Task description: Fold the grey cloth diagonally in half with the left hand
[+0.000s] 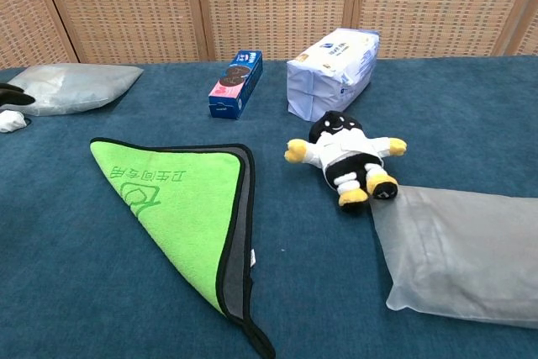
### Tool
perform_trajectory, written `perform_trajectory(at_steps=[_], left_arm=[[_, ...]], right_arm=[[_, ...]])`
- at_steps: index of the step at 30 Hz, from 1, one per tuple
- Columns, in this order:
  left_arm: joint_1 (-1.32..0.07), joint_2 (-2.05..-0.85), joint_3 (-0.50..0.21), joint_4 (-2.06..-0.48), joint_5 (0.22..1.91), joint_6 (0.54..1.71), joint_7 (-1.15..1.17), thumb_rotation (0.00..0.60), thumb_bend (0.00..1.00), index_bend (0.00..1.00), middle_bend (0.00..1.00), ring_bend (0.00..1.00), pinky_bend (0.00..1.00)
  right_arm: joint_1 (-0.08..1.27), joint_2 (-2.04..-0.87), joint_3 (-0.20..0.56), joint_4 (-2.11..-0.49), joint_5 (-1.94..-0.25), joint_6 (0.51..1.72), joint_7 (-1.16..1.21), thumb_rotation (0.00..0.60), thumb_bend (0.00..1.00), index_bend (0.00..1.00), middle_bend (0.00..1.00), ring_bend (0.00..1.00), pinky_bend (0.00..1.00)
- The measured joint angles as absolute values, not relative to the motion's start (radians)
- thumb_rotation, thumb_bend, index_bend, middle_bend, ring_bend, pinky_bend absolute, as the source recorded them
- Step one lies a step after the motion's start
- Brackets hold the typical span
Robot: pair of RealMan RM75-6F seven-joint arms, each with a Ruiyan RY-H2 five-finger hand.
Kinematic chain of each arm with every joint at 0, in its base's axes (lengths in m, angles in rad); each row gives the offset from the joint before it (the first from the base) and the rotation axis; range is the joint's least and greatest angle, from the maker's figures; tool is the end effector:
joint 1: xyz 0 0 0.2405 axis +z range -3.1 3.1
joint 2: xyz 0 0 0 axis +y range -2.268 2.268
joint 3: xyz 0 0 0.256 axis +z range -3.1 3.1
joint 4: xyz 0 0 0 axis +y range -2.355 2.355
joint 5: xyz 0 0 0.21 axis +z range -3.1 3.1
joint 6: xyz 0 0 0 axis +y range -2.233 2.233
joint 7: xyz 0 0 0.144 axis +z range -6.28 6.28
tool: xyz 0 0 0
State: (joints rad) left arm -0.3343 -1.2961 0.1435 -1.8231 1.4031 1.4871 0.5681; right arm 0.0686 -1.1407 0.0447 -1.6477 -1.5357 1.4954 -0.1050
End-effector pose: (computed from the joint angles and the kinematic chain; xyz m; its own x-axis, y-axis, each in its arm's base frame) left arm -0.2291 0.1944 0.0712 0.5953 0.1029 0.7969 0.7947 -0.2220 -0.5650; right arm -0.2998 -0.1742 0.1478 0.4412 -0.0037 0.8974 -0.8970 -0.0333 0.4408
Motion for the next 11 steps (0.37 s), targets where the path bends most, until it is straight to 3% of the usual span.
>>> perform_trajectory(at_steps=[11], left_arm=[[-0.248,-1.249,0.162,-1.823,1.526,1.567,0.524,0.600,0.16,0.00,0.00,0.00,0.00]], right_arm=[[0.067,-1.147,0.043,-1.656,-1.551,1.505,-0.118,0.600,0.00,0.00,0.00,0.00,0.00]])
